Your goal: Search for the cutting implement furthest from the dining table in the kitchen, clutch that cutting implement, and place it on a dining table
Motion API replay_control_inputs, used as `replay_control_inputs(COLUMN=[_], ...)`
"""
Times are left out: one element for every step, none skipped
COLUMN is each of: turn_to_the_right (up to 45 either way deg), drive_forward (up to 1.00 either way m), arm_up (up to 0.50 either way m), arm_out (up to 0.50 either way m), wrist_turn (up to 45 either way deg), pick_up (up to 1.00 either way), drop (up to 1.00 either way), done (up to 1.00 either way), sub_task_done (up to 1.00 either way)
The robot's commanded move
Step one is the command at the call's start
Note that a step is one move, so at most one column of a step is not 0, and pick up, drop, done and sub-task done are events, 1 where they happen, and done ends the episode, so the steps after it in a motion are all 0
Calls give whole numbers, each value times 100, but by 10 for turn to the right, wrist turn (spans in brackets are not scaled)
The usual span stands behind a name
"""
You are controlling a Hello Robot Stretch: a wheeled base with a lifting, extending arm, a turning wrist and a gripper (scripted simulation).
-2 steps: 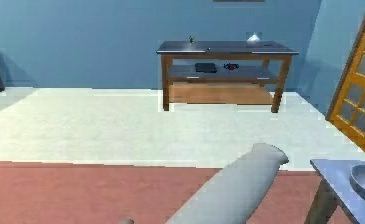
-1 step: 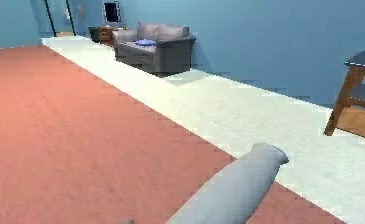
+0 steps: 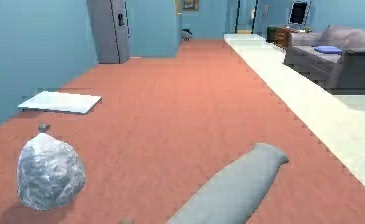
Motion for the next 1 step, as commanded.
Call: replay_control_inputs(turn_to_the_right=[-450], drive_forward=[0], arm_up=[0], arm_out=[0], wrist_turn=[0], pick_up=[0], drop=[0], done=[0], sub_task_done=[0])
